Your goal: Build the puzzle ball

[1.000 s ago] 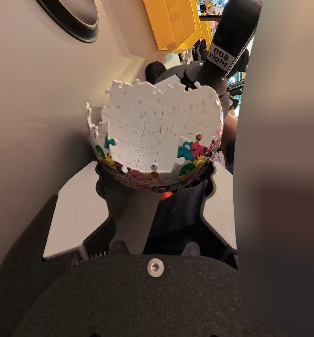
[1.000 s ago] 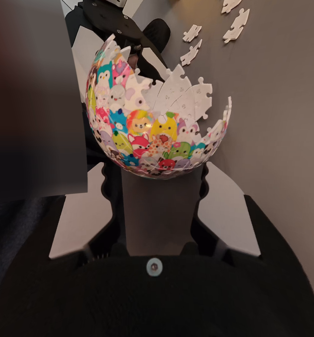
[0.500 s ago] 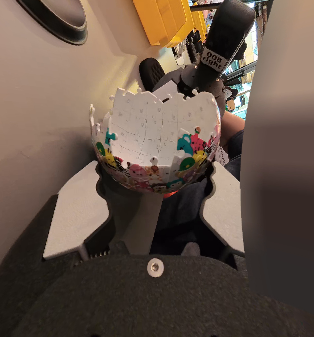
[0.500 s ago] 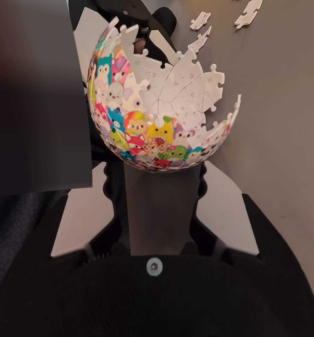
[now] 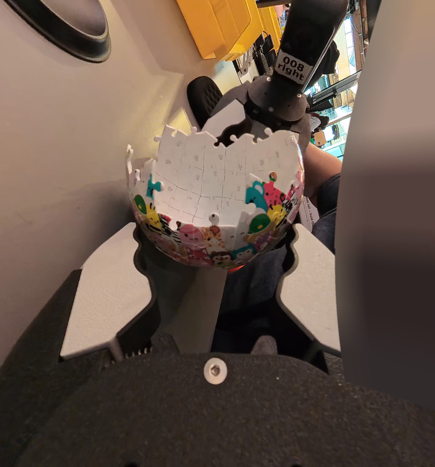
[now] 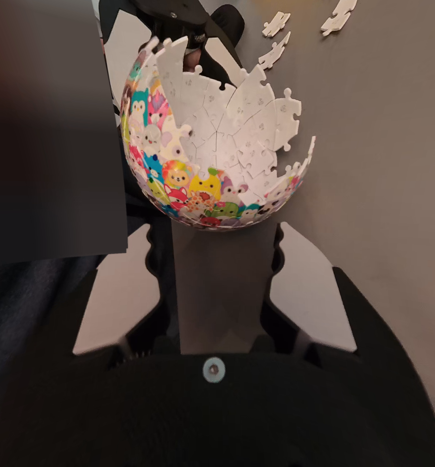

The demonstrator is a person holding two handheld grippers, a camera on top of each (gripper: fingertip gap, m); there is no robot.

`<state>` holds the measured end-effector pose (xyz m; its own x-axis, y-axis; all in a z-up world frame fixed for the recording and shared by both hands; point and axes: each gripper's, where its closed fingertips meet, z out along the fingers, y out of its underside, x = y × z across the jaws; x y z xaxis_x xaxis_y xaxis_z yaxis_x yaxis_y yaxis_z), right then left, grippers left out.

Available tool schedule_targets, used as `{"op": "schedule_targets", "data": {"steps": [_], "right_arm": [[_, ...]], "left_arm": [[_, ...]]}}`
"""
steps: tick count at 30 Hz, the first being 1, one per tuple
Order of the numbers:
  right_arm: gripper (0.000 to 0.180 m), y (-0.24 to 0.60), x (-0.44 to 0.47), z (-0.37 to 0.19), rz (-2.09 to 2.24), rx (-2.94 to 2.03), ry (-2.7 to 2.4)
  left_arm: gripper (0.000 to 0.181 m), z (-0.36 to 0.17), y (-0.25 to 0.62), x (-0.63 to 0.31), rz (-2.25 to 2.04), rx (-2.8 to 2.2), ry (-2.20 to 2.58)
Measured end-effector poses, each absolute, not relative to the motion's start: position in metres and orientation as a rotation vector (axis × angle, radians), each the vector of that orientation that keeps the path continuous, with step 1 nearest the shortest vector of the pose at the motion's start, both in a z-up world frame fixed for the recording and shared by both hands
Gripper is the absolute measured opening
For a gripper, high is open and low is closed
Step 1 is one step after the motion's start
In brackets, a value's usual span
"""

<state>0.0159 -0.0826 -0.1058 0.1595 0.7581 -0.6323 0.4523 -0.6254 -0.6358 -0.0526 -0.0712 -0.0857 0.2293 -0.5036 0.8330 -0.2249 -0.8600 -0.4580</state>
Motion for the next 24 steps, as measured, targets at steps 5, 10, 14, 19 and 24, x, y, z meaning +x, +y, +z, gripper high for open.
{"op": "schedule_targets", "data": {"steps": [5,10,14,19,24], "right_arm": [[0.090,-0.074,0.025,-0.104,1.391,-2.101,-1.224],[0.089,-0.060,0.032,-0.089,1.374,-2.006,-1.269],[0.082,-0.038,0.033,-0.071,1.334,-1.926,-1.288],[0.068,-0.011,0.018,-0.058,1.357,-1.876,-1.314],[0.051,0.013,-0.005,-0.061,1.452,-1.886,-1.326]], "left_arm": [[0.106,-0.085,-0.070,-0.053,-1.687,-2.258,0.699],[0.106,-0.086,-0.070,-0.054,-1.692,-2.247,0.738],[0.106,-0.086,-0.070,-0.057,-1.717,-2.237,0.786],[0.106,-0.087,-0.070,-0.058,-1.745,-2.212,0.862],[0.105,-0.088,-0.072,-0.061,-1.750,-2.196,0.956]]}}
